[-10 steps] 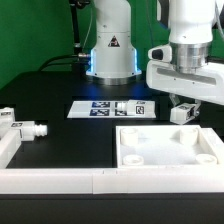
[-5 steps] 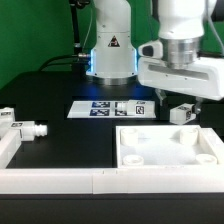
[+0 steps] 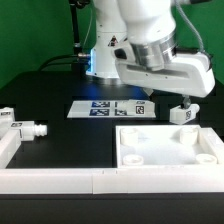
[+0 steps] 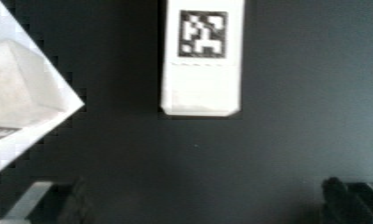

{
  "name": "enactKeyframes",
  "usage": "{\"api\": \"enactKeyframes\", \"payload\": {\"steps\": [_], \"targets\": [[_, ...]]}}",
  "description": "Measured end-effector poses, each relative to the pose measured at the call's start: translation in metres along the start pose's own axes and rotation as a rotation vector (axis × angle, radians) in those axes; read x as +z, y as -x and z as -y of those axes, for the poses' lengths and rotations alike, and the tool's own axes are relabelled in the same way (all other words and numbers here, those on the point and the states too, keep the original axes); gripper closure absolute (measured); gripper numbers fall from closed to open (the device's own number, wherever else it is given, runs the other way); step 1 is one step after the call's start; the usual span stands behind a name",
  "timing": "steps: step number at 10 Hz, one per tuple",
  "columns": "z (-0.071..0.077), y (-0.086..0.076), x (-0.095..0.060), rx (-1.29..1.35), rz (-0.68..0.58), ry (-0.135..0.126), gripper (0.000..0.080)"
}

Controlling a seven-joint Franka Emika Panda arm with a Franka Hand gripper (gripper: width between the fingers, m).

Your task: Assemble one leg

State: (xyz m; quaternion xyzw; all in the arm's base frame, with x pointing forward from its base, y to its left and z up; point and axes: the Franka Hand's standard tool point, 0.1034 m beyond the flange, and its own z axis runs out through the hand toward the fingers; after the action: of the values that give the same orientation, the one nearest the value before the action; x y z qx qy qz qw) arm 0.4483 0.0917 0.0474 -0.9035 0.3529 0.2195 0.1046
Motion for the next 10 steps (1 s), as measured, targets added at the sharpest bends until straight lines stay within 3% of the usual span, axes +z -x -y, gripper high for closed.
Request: {"api": "enactKeyframes", "payload": {"steps": [2,5,6,7,8,10], "targets": [[0.004,-0.001,0.002,0.017,0.154,0.03,0.015],[-0.006,0.01,0.013,0.019,0.317,0.08,0.015],[-0.007,0.002,0.013,0.028,0.317,0.074,0.015],[-0.007,0.005,0.016,0.034,0.319,0.072,0.015],[-0.009,0.012,0.026,0.085,0.343,0.047,0.015],[-0.009,0.02,0.04,0.118,0.338,0.047,0.015]]}}
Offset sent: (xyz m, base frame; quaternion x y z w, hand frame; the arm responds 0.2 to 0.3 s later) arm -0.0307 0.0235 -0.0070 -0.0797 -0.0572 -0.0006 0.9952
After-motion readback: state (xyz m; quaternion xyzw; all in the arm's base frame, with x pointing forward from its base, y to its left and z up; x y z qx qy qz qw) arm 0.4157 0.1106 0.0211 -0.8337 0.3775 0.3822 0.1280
